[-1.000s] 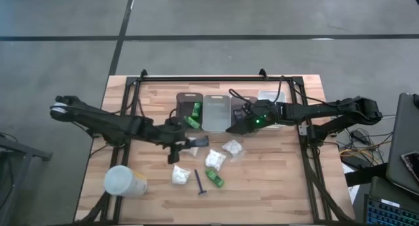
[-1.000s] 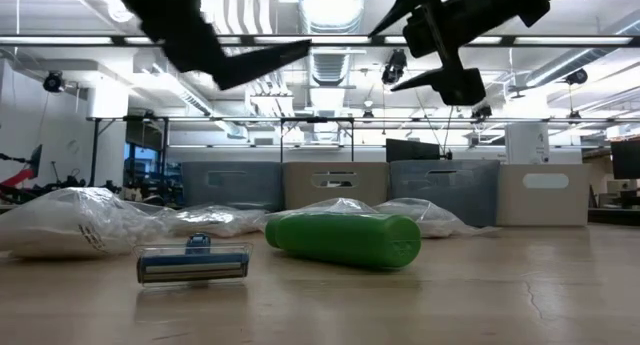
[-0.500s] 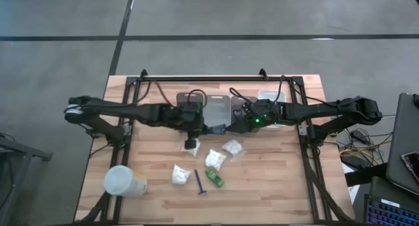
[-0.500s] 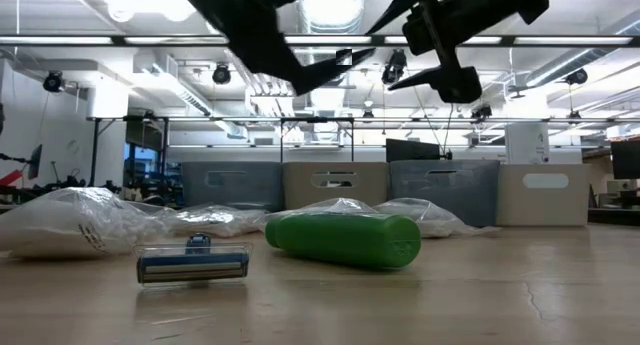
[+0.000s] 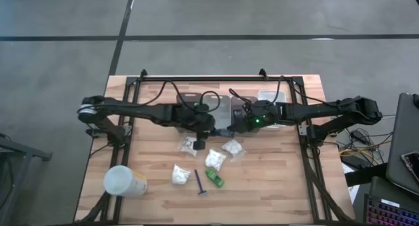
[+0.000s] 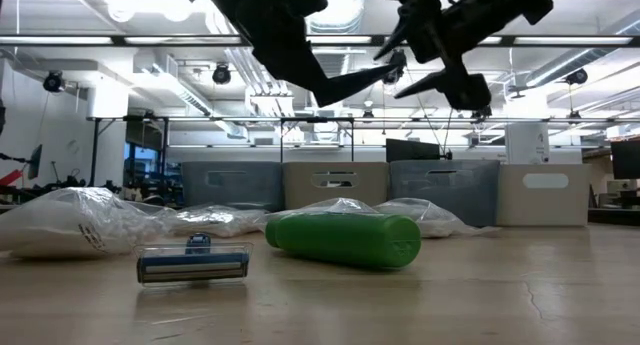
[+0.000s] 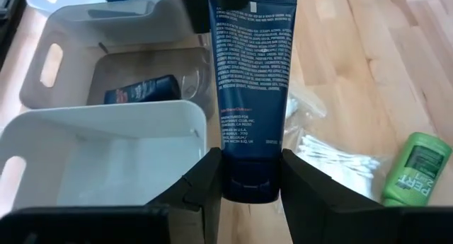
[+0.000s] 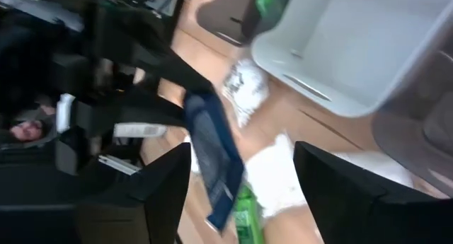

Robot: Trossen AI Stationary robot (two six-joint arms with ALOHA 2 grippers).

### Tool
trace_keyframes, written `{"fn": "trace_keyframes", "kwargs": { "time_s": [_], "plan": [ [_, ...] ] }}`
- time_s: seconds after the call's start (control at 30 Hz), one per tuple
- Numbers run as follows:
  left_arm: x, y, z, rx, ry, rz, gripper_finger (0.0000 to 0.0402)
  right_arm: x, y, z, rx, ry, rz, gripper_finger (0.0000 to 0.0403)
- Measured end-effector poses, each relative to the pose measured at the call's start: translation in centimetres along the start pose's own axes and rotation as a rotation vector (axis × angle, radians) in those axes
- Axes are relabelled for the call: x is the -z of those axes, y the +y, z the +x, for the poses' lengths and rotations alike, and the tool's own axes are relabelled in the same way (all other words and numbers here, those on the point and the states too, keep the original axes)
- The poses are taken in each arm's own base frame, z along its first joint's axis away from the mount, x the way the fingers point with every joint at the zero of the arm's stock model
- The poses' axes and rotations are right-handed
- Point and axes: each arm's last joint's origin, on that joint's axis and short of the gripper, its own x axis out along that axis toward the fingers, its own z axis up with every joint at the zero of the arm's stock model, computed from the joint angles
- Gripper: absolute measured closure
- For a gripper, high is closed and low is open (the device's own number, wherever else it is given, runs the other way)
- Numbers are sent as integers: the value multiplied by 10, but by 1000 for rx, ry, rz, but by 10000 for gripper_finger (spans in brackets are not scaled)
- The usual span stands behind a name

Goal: Pick & Place Travel size toiletries
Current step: Put the blue shave cream into the right black bin

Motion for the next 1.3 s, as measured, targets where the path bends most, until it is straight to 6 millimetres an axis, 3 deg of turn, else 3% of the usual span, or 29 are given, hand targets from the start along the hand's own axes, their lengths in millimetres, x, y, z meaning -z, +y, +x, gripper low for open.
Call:
{"fn": "trace_keyframes", "kwargs": {
  "time_s": [0.43,0.63,0.9,1.0,1.3],
  "plan": [
    [-2,1,-2,-18,-15,-7,285,4,1,0,-14,38,-24,171],
    [-2,1,-2,-19,-21,-7,285,5,2,0,-15,42,-28,232],
    [-2,1,0,-28,-19,3,283,5,2,0,-16,34,-43,353],
    [-1,1,1,-29,-18,-12,270,5,2,0,-15,32,-64,386],
    [2,1,1,-25,13,-117,183,7,-6,1,65,28,-88,394]
  ]
}}
